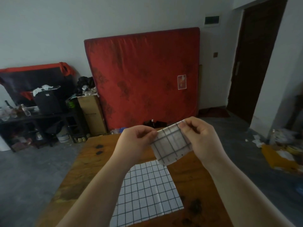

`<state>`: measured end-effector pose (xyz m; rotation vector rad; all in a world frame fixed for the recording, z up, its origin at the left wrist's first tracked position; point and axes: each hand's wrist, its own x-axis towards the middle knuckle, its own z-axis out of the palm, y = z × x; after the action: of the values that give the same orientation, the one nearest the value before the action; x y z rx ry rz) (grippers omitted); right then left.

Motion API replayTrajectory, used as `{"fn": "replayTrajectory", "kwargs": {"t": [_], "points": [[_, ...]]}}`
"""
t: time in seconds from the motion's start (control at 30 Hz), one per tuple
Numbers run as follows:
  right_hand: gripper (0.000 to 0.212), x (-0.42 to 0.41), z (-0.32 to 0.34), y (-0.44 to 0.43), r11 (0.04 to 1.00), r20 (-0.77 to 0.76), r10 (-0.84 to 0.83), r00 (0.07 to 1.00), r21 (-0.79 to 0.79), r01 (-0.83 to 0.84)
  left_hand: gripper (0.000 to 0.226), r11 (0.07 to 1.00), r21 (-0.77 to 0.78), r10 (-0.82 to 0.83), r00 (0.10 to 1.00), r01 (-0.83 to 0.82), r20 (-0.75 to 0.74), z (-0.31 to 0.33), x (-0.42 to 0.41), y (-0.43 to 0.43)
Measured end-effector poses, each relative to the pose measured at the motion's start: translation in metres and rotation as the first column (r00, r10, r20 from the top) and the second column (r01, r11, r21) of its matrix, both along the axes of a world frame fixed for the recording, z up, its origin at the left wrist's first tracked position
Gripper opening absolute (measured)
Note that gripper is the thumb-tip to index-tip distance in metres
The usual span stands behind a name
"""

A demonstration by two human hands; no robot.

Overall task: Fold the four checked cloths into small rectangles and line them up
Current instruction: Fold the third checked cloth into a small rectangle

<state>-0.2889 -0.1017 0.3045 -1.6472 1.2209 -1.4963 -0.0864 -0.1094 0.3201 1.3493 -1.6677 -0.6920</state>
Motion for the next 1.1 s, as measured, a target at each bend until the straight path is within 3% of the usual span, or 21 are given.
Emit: {"fn": "replayTrajectory", "kwargs": {"t": [0.3,0.43,0.6,0.7,0.87,1.0,1.1], "points": [[0.023,0.048,-0.016,-0.014,0.997,0.066,-0.06,0.996,0.062,0.056,0.013,0.993,0.037,0.113,0.986,-0.11,-0.123,-0.021,0.056,0.004],[0.022,0.077,-0.023,-0.016,0.995,0.007,-0.041,0.999,0.093,0.04,0.011,0.993,0.024,0.12,0.976,-0.118,-0.181,-0.03,0.084,0.004],[0.02,0.121,-0.028,-0.013,0.994,-0.155,0.047,0.987,0.104,-0.031,0.012,0.999,0.013,-0.033,0.998,0.032,0.048,-0.026,0.109,-0.001],[0.018,0.148,-0.029,-0.012,0.991,-0.171,0.054,0.984,0.13,-0.031,0.007,0.998,0.008,-0.07,0.992,0.069,0.101,-0.025,0.119,-0.005],[0.021,0.182,-0.021,-0.01,0.992,-0.161,-0.013,0.987,0.125,0.033,0.013,0.992,0.081,-0.103,0.993,0.098,0.058,-0.032,0.16,-0.013],[0.02,0.204,-0.014,-0.011,0.984,-0.14,-0.082,0.987,0.148,0.102,0.012,0.971,0.133,-0.187,0.978,0.198,-0.094,-0.045,0.202,-0.019],[0.009,0.226,-0.019,-0.012,0.965,-0.217,-0.175,0.96,0.156,0.211,0.01,0.968,0.139,-0.183,0.966,0.209,-0.18,-0.054,0.223,-0.023]]}}
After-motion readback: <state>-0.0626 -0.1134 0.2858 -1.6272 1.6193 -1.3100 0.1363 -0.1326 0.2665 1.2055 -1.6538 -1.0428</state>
